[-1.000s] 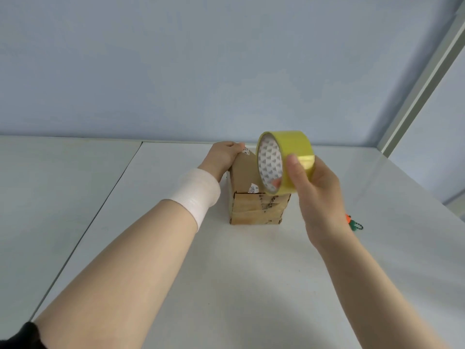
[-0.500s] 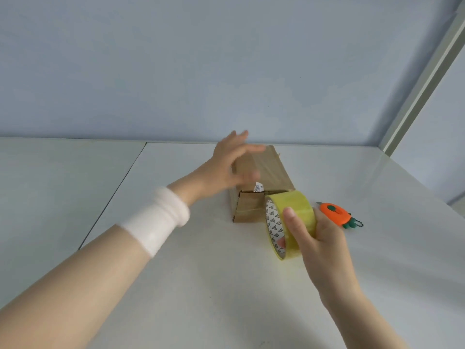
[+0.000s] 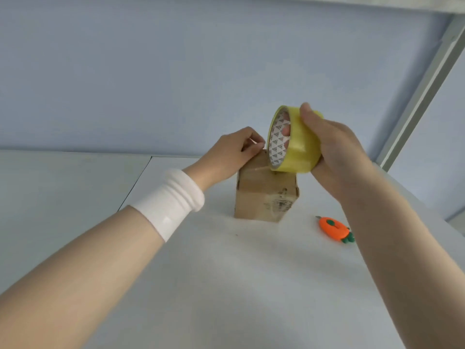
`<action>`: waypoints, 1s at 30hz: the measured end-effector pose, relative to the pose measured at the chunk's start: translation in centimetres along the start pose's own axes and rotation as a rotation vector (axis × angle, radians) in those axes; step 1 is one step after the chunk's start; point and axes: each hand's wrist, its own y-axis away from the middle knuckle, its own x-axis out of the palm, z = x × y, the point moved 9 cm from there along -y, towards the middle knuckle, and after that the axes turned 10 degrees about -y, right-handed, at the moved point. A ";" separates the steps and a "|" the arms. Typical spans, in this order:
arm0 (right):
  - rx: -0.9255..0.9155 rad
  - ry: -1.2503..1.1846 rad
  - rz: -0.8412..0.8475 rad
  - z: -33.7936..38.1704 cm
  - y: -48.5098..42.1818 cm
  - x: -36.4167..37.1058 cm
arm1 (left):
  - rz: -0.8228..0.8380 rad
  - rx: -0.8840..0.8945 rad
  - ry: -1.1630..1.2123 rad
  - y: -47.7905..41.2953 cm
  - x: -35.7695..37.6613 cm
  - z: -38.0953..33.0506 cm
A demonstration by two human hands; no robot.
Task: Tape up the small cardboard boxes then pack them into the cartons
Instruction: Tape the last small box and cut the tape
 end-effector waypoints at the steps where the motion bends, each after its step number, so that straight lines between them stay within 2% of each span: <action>1: -0.003 0.048 -0.019 0.0 -0.9 0.2 | -0.020 -0.023 -0.040 -0.7 -0.1 0.1; 4: -0.013 0.144 -0.073 -0.8 -2.7 0.1 | -0.084 -0.048 -0.059 -1.7 0.2 0.1; 7: -0.052 0.076 -0.085 -1.6 -3.3 -0.8 | 0.034 0.016 0.048 -1.4 2.2 -0.7; 10: -0.089 0.099 -0.018 -3.0 -2.7 -0.8 | 0.087 0.022 -0.141 -1.8 3.1 -0.3; 14: -0.121 0.211 -0.170 -3.0 -2.5 -1.6 | 0.185 -0.070 -0.258 -3.0 3.9 0.1; 18: -0.197 0.251 -0.181 -1.5 -0.7 -1.5 | 0.232 -0.120 -0.316 -3.3 4.4 0.5; 21: -0.276 0.215 -0.166 -1.0 1.8 -1.8 | 0.218 -0.166 -0.295 -3.3 4.3 0.7; 26: -0.264 0.263 -0.081 -2.2 3.1 -0.8 | 0.201 -0.221 -0.205 -3.4 4.3 1.2; 30: -0.307 0.214 -0.157 -1.8 4.7 -1.3 | 0.214 -0.208 -0.199 -3.3 4.4 1.3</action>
